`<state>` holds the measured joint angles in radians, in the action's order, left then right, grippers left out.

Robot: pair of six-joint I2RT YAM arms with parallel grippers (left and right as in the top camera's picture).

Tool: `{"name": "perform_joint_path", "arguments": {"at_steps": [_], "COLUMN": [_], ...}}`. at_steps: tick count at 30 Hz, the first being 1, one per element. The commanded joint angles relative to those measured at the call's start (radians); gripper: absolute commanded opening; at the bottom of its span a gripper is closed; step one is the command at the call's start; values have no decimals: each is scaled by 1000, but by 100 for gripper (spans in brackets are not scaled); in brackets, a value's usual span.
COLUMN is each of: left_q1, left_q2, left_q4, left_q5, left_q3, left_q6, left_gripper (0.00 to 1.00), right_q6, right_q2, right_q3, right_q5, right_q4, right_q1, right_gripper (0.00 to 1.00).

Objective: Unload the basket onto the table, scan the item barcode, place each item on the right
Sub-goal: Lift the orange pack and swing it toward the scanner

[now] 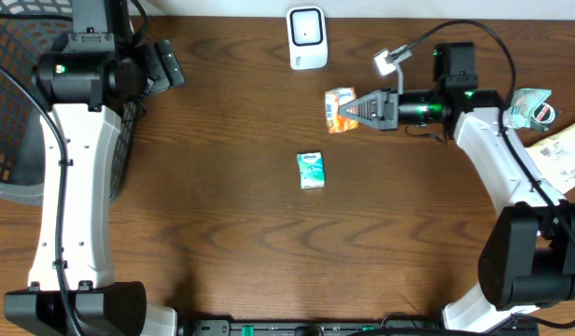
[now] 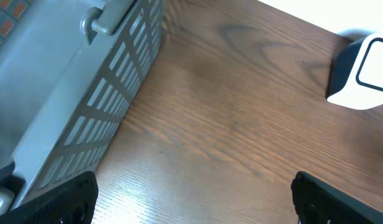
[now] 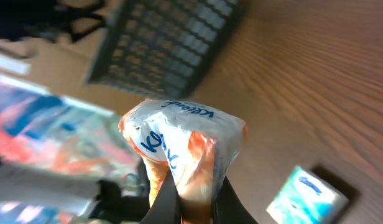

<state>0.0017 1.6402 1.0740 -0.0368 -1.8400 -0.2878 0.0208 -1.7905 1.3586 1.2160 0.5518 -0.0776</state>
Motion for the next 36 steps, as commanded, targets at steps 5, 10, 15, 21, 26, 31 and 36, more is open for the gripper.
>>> {"name": "perform_joint_path", "arguments": {"at_steps": [5, 10, 15, 21, 26, 31, 36], "left_q1": [-1, -1, -1, -1, -1, -1, -1], "left_q2": [0, 0, 0, 0, 0, 0, 0], "left_q4": [2, 2, 2, 2, 2, 2, 2], "left_q5": [-16, -16, -16, -16, -16, -16, -16], "left_q3": [-3, -3, -3, -3, -3, -3, -3], "left_q6": [-2, -2, -2, -2, -2, -2, -2], "left_gripper": [98, 98, 98, 98, 98, 98, 98], "right_q6": [54, 119, 122, 116, 63, 29, -37], "right_q2": [18, 18, 18, 15, -24, -126, -296], "right_q3": [16, 16, 30, 146, 321, 509, 751], "right_q5": [-261, -486, -658, -791, -913, -990, -1070], "right_q4": [-19, -21, -21, 15, 92, 151, 209], "right_q1": [-56, -86, -109, -114, -114, -114, -125], "right_gripper": [1, 1, 1, 1, 1, 1, 1]}}
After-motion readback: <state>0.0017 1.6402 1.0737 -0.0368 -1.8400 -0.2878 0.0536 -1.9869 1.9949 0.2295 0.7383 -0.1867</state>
